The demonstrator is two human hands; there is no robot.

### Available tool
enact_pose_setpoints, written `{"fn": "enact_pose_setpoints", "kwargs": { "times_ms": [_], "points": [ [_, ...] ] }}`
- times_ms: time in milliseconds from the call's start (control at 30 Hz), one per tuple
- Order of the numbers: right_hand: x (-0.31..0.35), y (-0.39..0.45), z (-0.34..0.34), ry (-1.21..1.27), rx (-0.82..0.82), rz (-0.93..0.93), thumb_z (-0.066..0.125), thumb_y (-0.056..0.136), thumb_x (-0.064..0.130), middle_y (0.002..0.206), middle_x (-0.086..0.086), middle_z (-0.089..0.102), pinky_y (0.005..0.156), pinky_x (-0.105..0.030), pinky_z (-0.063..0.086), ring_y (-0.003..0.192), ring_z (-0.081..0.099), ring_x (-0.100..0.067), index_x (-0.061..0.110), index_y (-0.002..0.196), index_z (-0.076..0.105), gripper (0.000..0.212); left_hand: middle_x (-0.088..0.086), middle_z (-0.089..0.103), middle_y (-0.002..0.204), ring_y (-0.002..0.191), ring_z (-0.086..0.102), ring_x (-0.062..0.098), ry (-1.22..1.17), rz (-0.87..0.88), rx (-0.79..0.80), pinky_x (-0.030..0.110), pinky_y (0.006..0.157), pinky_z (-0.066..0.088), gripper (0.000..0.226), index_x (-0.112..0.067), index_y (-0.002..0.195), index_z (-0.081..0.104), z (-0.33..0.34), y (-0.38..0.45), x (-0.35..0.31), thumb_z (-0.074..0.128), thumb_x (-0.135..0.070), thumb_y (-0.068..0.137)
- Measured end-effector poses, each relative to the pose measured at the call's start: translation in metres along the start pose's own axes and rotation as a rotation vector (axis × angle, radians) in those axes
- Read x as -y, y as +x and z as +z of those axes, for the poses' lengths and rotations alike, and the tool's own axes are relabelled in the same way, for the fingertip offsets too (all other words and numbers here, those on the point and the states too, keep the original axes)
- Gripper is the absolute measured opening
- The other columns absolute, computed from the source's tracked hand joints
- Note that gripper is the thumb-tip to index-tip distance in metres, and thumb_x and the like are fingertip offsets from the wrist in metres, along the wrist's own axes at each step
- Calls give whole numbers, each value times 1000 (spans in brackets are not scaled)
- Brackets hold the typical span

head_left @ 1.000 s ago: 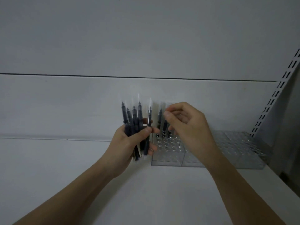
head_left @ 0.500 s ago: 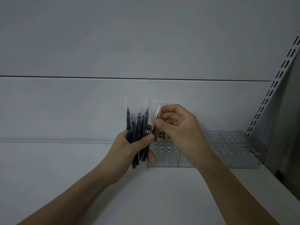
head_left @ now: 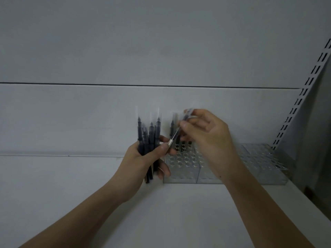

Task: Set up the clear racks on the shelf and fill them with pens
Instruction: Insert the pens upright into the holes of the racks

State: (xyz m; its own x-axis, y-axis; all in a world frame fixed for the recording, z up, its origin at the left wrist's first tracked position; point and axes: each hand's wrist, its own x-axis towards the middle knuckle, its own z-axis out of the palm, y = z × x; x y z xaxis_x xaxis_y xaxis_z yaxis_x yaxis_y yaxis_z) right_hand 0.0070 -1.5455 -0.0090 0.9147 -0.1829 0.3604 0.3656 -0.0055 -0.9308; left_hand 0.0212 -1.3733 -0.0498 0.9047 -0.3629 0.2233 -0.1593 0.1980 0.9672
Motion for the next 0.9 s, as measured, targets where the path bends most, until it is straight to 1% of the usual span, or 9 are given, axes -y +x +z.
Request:
{"fn": "enact_pose_setpoints", "kwargs": {
  "times_ms": [133,200,267,367,467,567,700,833,900],
  "points": [
    [8,11,-23,82,-213,-85,68,89,1,90,-8,75,70,-24,58,81,73,-17,11,105,63,19,8,67,83,49,56,25,6,-8,-78,28,46,40,16,-7,111,58,-3,1,0,54,-16,98],
    [5,15,-31,5,-292,-131,69,88,1,90,-9,74,70,-25,58,81,73,-15,10,103,62,18,6,63,79,49,54,23,18,-8,-113,30,48,36,17,-7,111,58,-5,2,2,54,-17,98],
    [-1,18,-36,-116,-322,-162,70,89,3,91,-7,73,75,-30,60,82,72,-14,13,102,62,18,7,60,77,47,52,23,12,-1,-128,30,47,37,16,-7,110,59,-5,3,3,55,-16,98],
    [-12,20,-38,-245,-315,-177,71,88,5,90,2,72,82,-34,60,83,71,-13,19,101,65,20,7,59,75,47,51,23,-3,0,-124,29,46,41,16,-5,110,58,-4,3,3,55,-14,98],
    [-18,20,-38,-324,-289,-191,71,88,6,89,8,71,83,-26,58,84,71,-9,21,104,66,22,8,58,75,47,51,23,-13,2,-116,29,46,42,15,-5,110,58,-4,3,3,54,-13,98],
    [-20,20,-39,-355,-280,-204,71,88,6,89,10,70,81,-21,56,84,70,-6,22,103,66,23,8,58,75,47,50,23,-19,5,-113,29,46,42,15,-5,110,58,-3,3,3,54,-12,98],
    [-25,22,-39,-452,-251,-175,72,88,8,93,4,69,81,-22,56,86,69,-9,15,108,64,23,8,59,74,47,50,23,-9,10,-106,29,46,42,15,-6,109,58,-4,3,2,54,-14,97],
    [-31,20,-36,-612,-171,-86,74,86,9,85,5,69,70,-13,54,76,66,-3,17,99,65,18,8,59,74,47,51,23,-7,4,-100,29,46,42,14,-6,109,58,-3,2,1,54,-13,98],
    [-32,19,-36,-653,-157,-55,76,84,8,80,4,69,67,-16,53,73,66,-5,16,94,66,16,8,60,75,48,51,23,-8,0,-90,29,47,42,13,-7,109,58,-3,1,0,54,-13,98]
  ]
}}
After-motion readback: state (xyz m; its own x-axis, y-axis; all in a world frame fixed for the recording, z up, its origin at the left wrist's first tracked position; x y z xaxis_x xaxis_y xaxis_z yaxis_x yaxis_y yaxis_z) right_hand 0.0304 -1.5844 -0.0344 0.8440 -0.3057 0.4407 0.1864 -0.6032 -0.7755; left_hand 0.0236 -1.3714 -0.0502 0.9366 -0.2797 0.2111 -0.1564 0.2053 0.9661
